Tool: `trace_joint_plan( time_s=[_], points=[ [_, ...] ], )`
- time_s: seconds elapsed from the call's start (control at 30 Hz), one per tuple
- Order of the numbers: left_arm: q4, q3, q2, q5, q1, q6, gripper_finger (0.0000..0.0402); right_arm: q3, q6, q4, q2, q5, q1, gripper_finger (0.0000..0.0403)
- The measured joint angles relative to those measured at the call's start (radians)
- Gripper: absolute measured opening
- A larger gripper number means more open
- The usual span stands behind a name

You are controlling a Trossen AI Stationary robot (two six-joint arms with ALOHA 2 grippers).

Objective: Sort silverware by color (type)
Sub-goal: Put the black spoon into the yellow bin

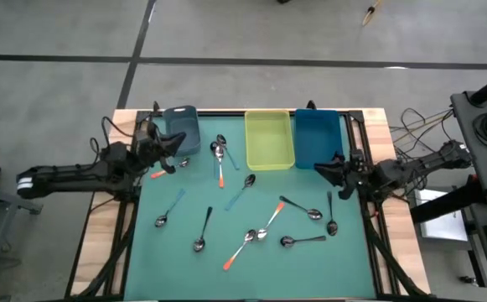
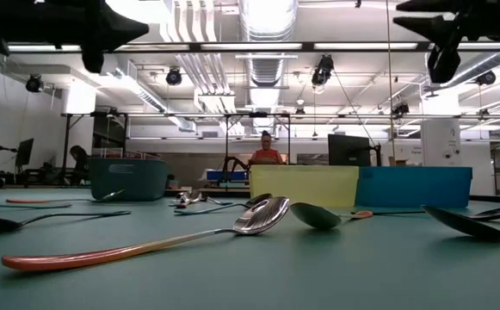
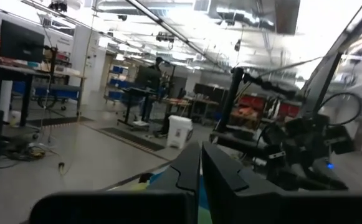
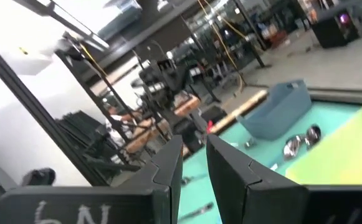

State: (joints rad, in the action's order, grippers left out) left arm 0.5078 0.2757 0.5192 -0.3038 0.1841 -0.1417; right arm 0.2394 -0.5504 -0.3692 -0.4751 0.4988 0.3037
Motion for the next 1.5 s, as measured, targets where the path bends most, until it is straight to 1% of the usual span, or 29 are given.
trace_joint_plan(
  time_s=[0.2, 0.3, 0.47, 0.57, 0.7, 0.9, 1.0, 1.07, 1.13, 1.5],
  points=[
    [-0.043, 0.091, 0.101, -0.001, 0.001, 0.012, 0.0, 0.0, -0.043, 0.032, -0.06, 0.0, -0.015, 0.0063],
    [-0.14, 0.142, 0.143, -0.001, 0.001, 0.096, 0.0, 0.005, -0.094, 0.073, -0.071, -0.001, -0.036, 0.0063],
    [-0.344, 0.244, 0.211, -0.001, 0.001, 0.171, 0.0, 0.084, -0.198, 0.313, -0.098, -0.009, -0.056, 0.0063],
    [-0.425, 0.289, 0.242, -0.001, 0.001, 0.181, 0.0, 0.153, -0.217, 0.466, -0.127, -0.027, -0.056, 0.0063],
    [-0.434, 0.292, 0.262, -0.001, 0.001, 0.182, 0.0, 0.263, -0.206, 0.637, -0.175, -0.085, -0.056, 0.0063],
    [-0.436, 0.272, 0.256, 0.0, 0.001, 0.202, 0.0, 0.445, -0.204, 0.979, -0.297, -0.23, -0.056, 0.0063],
    [-0.433, 0.275, 0.259, 0.0, 0.001, 0.199, 0.0, 0.525, -0.213, 1.143, -0.371, -0.257, -0.056, 0.0063],
    [-0.433, 0.28, 0.265, 0.0, 0.001, 0.188, 0.0, 0.562, -0.202, 1.215, -0.418, -0.262, -0.056, 0.0063],
    [-0.432, 0.281, 0.27, 0.0, 0.0, 0.184, 0.0, 0.588, -0.192, 1.252, -0.457, -0.263, -0.056, 0.0063],
    [-0.434, 0.281, 0.294, 0.0, 0.001, 0.182, 0.0, 0.722, -0.199, 1.246, -0.676, -0.263, -0.056, 0.0063]
  ],
)
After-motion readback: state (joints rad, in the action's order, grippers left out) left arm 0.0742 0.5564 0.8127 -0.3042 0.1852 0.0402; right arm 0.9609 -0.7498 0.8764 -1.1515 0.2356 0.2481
